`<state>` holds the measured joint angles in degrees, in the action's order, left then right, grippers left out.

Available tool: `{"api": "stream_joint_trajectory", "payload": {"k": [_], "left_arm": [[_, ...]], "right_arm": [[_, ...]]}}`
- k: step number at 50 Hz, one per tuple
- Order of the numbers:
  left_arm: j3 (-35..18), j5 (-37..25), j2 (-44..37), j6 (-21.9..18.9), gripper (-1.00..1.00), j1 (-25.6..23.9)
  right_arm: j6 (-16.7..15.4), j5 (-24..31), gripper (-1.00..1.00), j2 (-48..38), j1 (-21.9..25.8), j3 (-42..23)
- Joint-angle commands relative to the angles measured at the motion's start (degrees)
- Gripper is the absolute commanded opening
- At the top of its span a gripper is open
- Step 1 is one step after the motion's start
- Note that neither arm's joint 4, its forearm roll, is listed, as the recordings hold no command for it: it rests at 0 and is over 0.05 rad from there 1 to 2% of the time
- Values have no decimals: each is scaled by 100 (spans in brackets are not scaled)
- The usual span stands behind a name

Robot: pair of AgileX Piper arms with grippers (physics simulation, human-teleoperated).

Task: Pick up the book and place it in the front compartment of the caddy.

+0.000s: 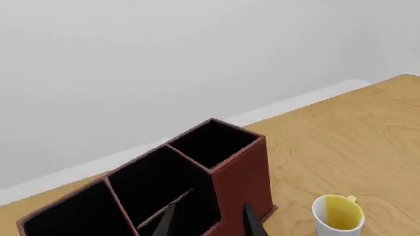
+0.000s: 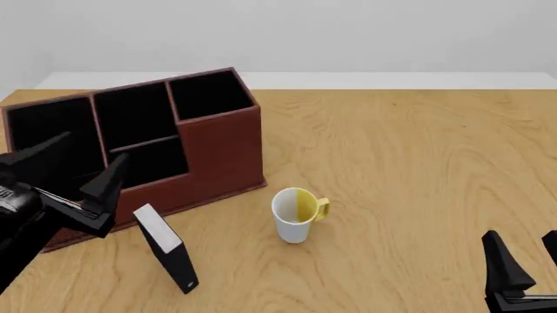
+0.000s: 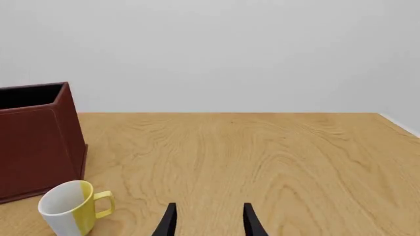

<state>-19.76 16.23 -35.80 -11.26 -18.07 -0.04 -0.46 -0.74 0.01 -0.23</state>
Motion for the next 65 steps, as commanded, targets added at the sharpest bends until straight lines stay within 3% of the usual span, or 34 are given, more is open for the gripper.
{"api": "stream_joint_trajectory", "payload": {"k": [1,2,5,17,21,23,25,26,29,34,36,38,42,43,45,53,55,60,62,65], "left_arm": [[-1084,-1178,-264,-385,100,-1073],[-1313,-1457,-311,-300,100,-1354],[-1609,-1646,-434,-267,100,-1452],[-2792,-2791,-1123,-1314,100,-2413],[-3151,-3091,-1383,-1457,100,-2589],[-3402,-3404,-1507,-1317,100,-2826],[-3521,-3655,-1509,-1493,100,-3132],[-3651,-3717,-1686,-1733,100,-3086],[-4015,-3904,-1887,-1759,100,-3106],[-4322,-4311,-1955,-2259,100,-3409],[-4492,-4679,-1929,-2222,100,-3650],[-4674,-4779,-2048,-2401,100,-3589],[-5110,-5246,-2176,-2337,100,-3719],[-5112,-5248,-2178,-2337,100,-3719],[-5095,-5279,-2240,-2734,100,-3671],[-5255,-6142,-2117,-2837,100,-4098],[-5071,-6287,-1961,-3023,100,-4253],[-5182,-6671,-1902,-2945,100,-4434],[-5097,-6661,-1873,-3219,100,-4373],[-5185,-7027,-1896,-3212,100,-4458]], "right_arm": [[0,-12,100,-4,0,8],[1,-11,100,-3,0,7],[1,-20,100,-10,0,9],[1,-5,100,7,0,11],[1,-6,100,7,-1,11],[1,-6,100,6,1,11],[0,-6,100,6,0,11],[1,-6,100,5,0,11],[2,-6,100,7,1,11],[1,-6,100,7,1,11],[0,-6,100,5,0,11],[1,-6,100,7,0,11],[0,-6,100,5,0,11],[0,-6,100,5,0,11],[-1,-6,100,5,1,11],[-1,-6,100,7,1,11],[1,-6,100,7,0,11],[1,-6,100,6,1,11],[0,-6,100,6,0,11],[1,-6,100,7,1,11]]}}
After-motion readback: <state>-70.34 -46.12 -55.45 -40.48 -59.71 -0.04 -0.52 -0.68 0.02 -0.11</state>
